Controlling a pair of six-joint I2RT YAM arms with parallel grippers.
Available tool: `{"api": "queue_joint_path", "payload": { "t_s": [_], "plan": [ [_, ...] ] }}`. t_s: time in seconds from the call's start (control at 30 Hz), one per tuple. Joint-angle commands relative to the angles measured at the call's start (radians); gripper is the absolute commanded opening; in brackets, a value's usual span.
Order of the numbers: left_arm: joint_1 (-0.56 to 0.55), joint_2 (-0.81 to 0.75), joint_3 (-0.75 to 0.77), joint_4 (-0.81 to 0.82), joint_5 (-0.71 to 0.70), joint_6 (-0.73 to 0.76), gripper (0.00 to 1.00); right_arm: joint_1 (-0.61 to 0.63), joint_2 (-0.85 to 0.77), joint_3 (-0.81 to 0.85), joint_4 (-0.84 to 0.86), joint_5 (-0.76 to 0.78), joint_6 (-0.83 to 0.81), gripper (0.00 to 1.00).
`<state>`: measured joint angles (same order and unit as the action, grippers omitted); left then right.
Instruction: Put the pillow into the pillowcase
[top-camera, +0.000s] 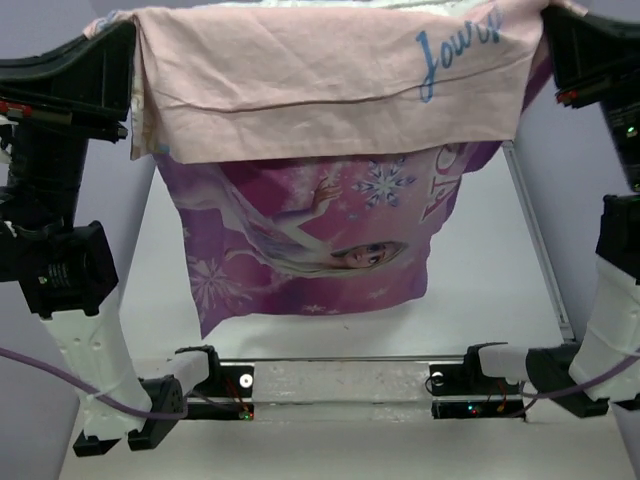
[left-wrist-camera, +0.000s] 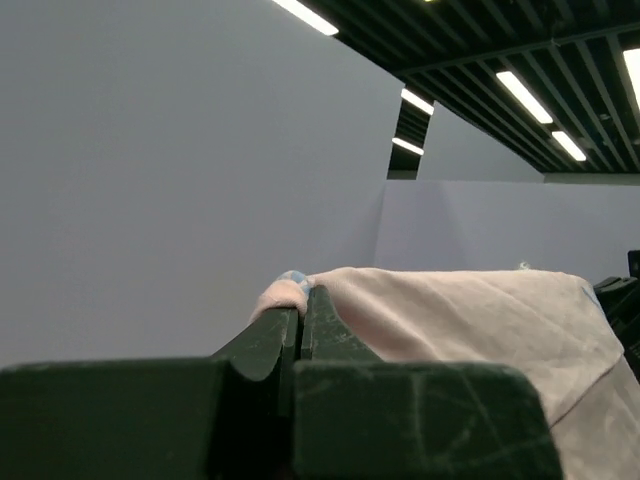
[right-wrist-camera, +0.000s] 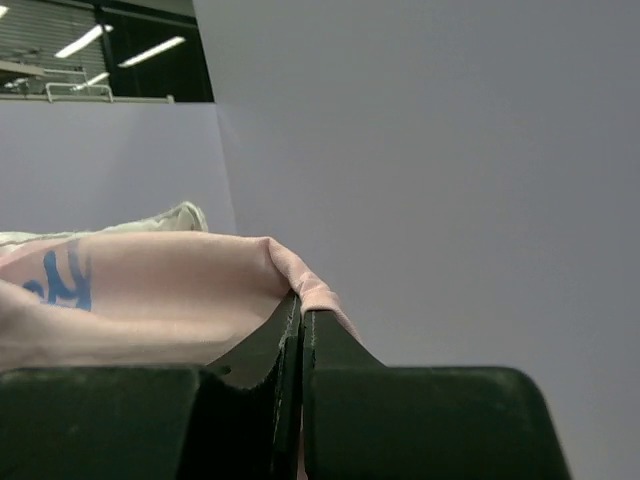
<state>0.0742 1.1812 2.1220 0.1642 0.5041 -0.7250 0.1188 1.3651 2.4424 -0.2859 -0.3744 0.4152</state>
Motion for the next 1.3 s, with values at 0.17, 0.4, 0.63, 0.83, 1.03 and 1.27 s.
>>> {"api": "queue_joint_path", "payload": {
  "t_s": [0.17, 0.4, 0.63, 0.83, 1.03, 1.27],
  "plan": [
    [0.006, -0.013, -0.361, 0.213, -0.075, 0.019, 0.0, -0.004, -0.026, -0.335, 0.223, 0.06, -0.018, 0.0],
    [0.006, 0.245, 0.056, 0.094, -0.059, 0.048, 0.0, -0.004, 0.253, 0.07, 0.235, 0.063, 0.007, 0.0],
    [-0.014, 0.2, 0.045, 0.093, -0.047, 0.072, 0.0, -0.004, 0.237, -0.008, 0.37, -0.061, -0.001, 0.0],
    [-0.123, -0.194, -0.625, 0.312, -0.094, 0.061, 0.0, -0.004, -0.025, -0.727, 0.48, -0.294, 0.04, 0.0],
    [-0.299, -0.596, -1.334, 0.356, -0.202, 0.019, 0.03, -0.016, -0.244, -1.419, 0.676, -0.207, 0.056, 0.0],
    [-0.435, -0.901, -1.754, 0.269, -0.197, -0.014, 0.29, -0.071, -0.29, -1.707, 0.688, -0.084, 0.05, 0.0]
  ]
}}
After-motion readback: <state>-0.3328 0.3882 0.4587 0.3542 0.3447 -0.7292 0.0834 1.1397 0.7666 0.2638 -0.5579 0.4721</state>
